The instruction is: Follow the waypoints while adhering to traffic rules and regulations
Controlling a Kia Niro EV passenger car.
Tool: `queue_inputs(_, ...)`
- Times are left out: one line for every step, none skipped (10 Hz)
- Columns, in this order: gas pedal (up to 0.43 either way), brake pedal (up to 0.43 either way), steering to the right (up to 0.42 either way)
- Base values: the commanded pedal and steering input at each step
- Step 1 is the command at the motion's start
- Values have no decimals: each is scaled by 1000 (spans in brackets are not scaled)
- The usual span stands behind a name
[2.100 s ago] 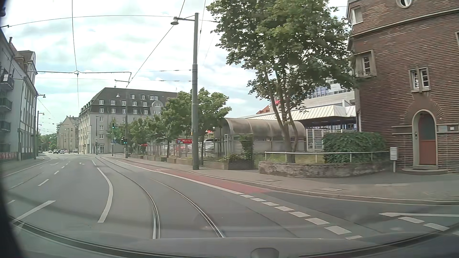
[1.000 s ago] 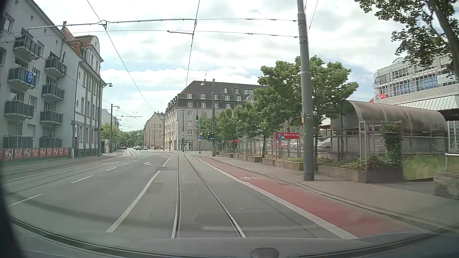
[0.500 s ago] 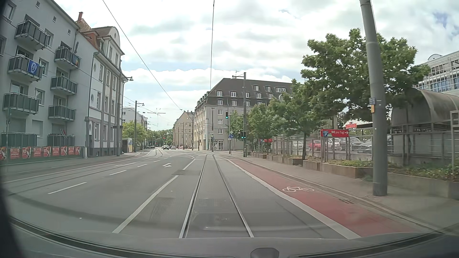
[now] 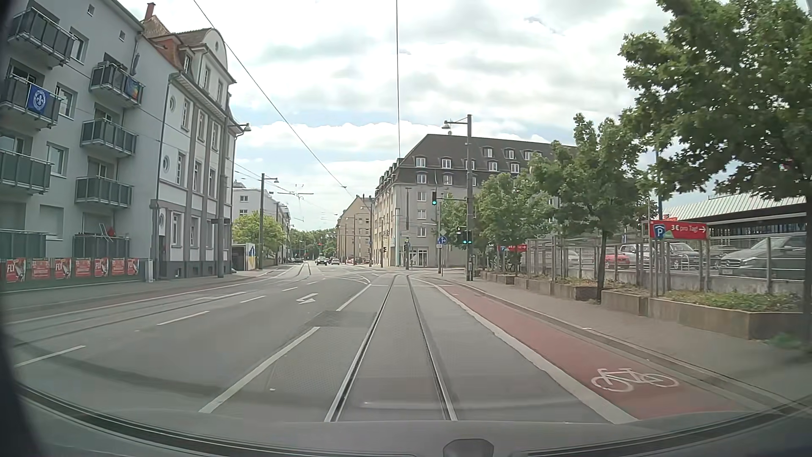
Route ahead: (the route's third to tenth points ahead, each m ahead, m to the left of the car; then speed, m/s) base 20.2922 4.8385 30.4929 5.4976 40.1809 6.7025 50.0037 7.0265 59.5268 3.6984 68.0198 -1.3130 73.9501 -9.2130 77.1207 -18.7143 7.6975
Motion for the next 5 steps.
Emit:
queue_inputs(67,24,-45)
queue_inputs(67,24,-39)
queue_inputs(67,24,-31)
queue_inputs(67,24,-20)
queue_inputs(67,24,-15)
